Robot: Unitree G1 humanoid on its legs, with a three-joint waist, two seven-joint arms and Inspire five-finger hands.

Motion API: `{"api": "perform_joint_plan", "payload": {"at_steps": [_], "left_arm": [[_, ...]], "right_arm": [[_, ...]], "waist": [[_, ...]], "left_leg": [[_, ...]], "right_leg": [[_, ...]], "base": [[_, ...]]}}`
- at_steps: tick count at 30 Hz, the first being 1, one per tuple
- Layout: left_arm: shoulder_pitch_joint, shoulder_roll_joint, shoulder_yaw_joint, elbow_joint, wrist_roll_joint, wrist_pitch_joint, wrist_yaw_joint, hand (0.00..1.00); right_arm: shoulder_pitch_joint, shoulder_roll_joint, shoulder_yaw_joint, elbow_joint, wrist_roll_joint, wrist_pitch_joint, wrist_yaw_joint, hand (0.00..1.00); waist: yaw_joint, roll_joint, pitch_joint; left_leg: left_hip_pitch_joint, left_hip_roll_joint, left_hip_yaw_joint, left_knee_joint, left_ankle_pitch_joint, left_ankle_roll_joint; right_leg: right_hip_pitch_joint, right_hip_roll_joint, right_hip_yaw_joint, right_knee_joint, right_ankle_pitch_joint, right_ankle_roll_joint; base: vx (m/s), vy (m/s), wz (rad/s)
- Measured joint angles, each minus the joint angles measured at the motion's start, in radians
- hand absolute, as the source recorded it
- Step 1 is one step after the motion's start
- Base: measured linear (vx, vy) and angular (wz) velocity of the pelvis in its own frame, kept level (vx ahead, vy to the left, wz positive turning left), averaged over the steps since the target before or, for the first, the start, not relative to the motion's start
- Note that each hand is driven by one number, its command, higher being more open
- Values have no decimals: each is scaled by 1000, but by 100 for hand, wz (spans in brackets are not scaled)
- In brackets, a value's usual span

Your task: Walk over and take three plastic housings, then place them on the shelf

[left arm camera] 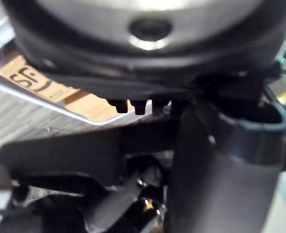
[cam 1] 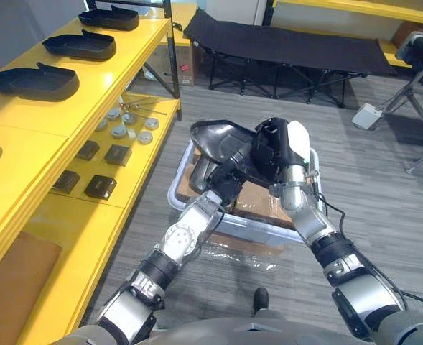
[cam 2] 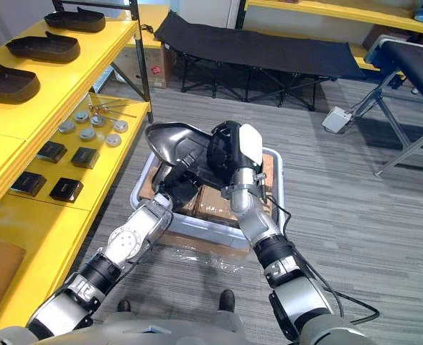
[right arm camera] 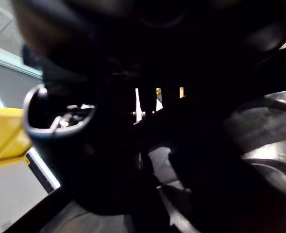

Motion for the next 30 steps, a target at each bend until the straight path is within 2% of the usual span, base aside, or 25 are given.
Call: {"api": "perform_joint_plan", "payload": {"at_steps": [5, 9, 10, 13, 17, 21, 26, 30], "left_arm": [[-1, 0, -5, 20, -37, -2, -20, 100], [-1, -1, -23, 20, -18, -20, 25, 100], [-1, -3, -23, 20, 21, -19, 41, 0], [-2, -7, -23, 20, 115, -6, 75, 0], [-3, -8, -25, 22, 251, 56, 79, 0], [-5, -9, -25, 24, 261, 46, 92, 0], [-11, -9, -60, 30, 319, -62, 119, 0], [-11, -10, -76, 29, 319, -117, 115, 0]], "right_arm": [[7, 11, 1, 24, -13, -17, -5, 0], [8, 11, 17, 40, -12, -24, -28, 0], [9, 12, 18, 41, -11, -25, -29, 0], [9, 21, 29, 41, -7, -28, -34, 0], [9, 47, 38, 39, 23, -37, -49, 0], [9, 49, 56, 27, 25, -37, -95, 0], [9, 59, 62, -7, 30, -35, -134, 0], [9, 57, 61, -23, 44, -35, -136, 0]], "waist": [[0, -1, -5], [-2, -4, -12], [0, -6, -13], [1, -9, -15], [3, -11, -17], [3, -11, -17], [2, -12, -17], [1, -12, -17]], "left_leg": [[-2, 0, -6, -2, 4, 0], [-2, 0, -12, -15, 14, 1], [-2, 0, -13, -15, 14, 0], [-1, 0, -17, -15, 15, 0], [2, 0, -17, -15, 15, 0], [8, 0, -16, -15, 15, 0], [11, 0, -13, -15, 14, 0], [11, 0, -12, -15, 14, 0]], "right_leg": [[2, 0, -7, 0, 0, 0], [2, 0, -16, 0, 0, 0], [2, 0, -17, 0, 0, 0], [7, -1, -21, 0, 0, 0], [10, -1, -21, 0, 0, 0], [15, -1, -21, 0, 0, -1], [14, -1, -20, -1, -1, -1], [13, -1, -19, -1, -1, -1]], "base": [[-16, -1, 3], [-22, -3, 5], [-18, -1, 4], [-22, 0, 4], [0, 0, 0], [0, 0, 0], [0, 0, 0], [0, 0, 0]]}}
